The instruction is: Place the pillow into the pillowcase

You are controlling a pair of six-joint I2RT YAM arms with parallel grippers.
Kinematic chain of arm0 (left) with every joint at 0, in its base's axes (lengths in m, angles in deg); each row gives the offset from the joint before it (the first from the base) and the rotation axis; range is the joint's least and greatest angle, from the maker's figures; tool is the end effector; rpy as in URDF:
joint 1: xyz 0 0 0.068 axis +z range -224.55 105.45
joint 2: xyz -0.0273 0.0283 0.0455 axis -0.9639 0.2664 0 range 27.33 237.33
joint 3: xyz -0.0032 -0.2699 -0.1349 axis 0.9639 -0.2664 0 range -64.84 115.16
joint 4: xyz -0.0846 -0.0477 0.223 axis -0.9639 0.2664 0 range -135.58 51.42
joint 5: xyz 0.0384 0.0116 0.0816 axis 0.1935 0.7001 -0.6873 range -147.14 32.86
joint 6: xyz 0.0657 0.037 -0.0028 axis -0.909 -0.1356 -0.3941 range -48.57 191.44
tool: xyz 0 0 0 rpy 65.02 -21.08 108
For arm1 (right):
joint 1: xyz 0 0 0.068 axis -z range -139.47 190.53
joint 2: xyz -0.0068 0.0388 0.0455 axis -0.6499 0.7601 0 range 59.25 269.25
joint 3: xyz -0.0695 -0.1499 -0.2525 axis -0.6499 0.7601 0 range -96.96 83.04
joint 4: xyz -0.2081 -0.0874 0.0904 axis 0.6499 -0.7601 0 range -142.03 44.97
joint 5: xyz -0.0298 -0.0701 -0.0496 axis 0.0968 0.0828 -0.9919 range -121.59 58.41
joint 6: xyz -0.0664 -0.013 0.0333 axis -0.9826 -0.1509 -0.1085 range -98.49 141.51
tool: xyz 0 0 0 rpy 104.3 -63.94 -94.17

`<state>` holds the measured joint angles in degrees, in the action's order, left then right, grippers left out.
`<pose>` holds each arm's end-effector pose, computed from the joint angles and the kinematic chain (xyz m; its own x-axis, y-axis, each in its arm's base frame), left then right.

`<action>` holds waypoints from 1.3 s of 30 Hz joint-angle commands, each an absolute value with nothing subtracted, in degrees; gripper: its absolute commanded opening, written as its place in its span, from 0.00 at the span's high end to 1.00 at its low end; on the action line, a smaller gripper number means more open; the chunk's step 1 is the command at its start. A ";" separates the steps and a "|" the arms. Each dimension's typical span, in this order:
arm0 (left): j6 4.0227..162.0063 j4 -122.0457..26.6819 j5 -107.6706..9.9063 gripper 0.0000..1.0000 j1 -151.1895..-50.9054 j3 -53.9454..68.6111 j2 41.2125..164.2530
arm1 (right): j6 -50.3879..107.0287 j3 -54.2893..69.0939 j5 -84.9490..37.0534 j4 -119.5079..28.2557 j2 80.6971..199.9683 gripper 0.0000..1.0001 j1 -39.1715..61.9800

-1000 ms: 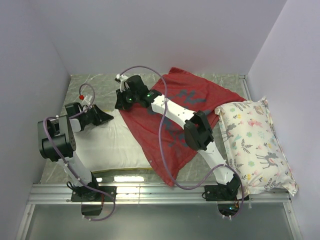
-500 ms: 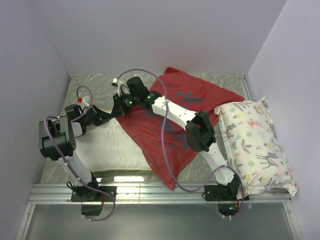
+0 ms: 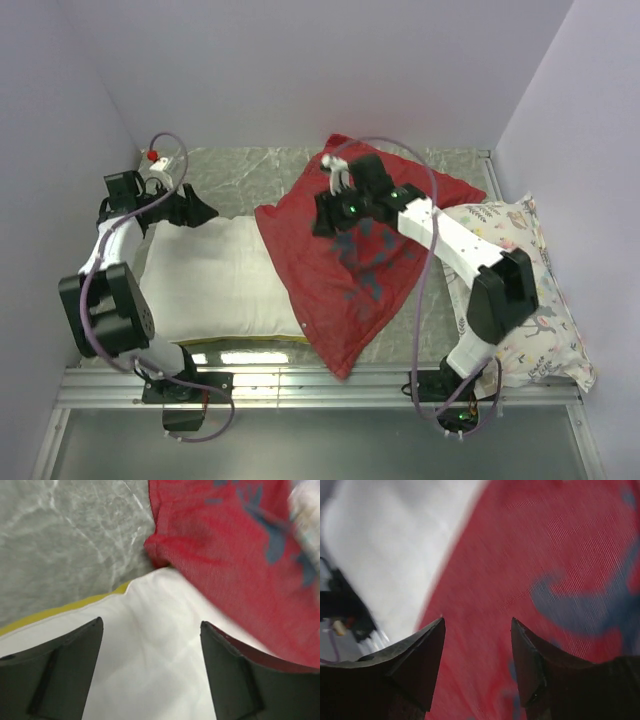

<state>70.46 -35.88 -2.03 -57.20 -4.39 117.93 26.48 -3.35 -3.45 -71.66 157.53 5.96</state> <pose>0.3333 0.0494 0.2752 -0.6042 -0.1786 -0.7765 0.4409 0.7368 -0.5125 0.3099 0.2500 0.3355 -0.5806 -0.3072 -0.7540 -0.7567 0.5454 0.3605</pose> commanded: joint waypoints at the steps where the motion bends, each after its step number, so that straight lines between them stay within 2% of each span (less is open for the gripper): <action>1: 36.14 -8.43 -5.63 0.14 -57.14 -2.70 112.15 | 19.68 8.05 -7.08 -77.98 151.46 0.41 3.44; 2: 28.53 -6.05 -6.94 0.14 -57.15 -2.96 111.36 | 19.23 9.63 -6.89 -78.95 151.19 0.43 3.27; 5: 18.91 -0.32 -10.11 0.14 -57.41 -6.55 107.67 | 17.11 11.93 -8.20 -81.59 154.41 0.43 1.60; 11: 15.45 -2.07 -13.99 0.15 -58.55 -15.52 100.20 | 19.13 1.76 -13.91 -77.73 170.04 0.44 2.65; 17: 15.01 -2.16 -17.68 0.12 -62.85 -17.81 94.84 | 22.46 -28.55 -14.98 -82.64 190.17 0.43 4.49; 18: 14.84 -2.25 -18.29 0.08 -64.51 -18.16 93.17 | 23.60 -35.11 -16.02 -82.91 191.95 0.43 4.84; 22: 16.06 -2.86 -22.68 0.01 -71.19 -19.74 89.91 | 23.88 -46.86 -20.51 -84.67 196.63 0.41 6.16; 25: 21.05 -7.51 -26.55 0.01 -76.82 -22.99 88.68 | 24.67 -42.67 -19.64 -83.45 187.19 0.37 7.74; 30: 30.37 -26.79 -39.36 0.01 -83.75 -29.23 90.51 | 26.77 -15.27 -15.34 -76.33 165.90 0.34 8.71; 32: 30.48 -28.52 -42.19 0.01 -85.09 -29.07 94.62 | 27.48 -3.87 -13.67 -73.87 157.04 0.32 8.63; 33: 31.00 -30.62 -44.99 0.01 -86.40 -28.80 96.04 | 27.22 0.12 -12.70 -72.73 154.29 0.27 8.45; 35: 31.88 -29.85 -44.84 0.01 -86.50 -26.71 100.16 | 26.43 9.50 -10.86 -71.66 148.65 0.24 8.54; 37: 33.89 -27.93 -43.18 0.12 -86.59 -25.03 102.72 | 25.38 14.11 -10.41 -72.36 146.89 0.24 8.19; 38: 34.78 -27.13 -42.39 0.24 -86.59 -23.02 105.26 | 25.20 17.78 -8.84 -72.71 146.70 0.24 8.19; 39: 35.48 -26.25 -41.07 0.29 -86.59 -22.22 106.33 | 24.59 19.65 -8.39 -72.28 146.79 0.24 7.84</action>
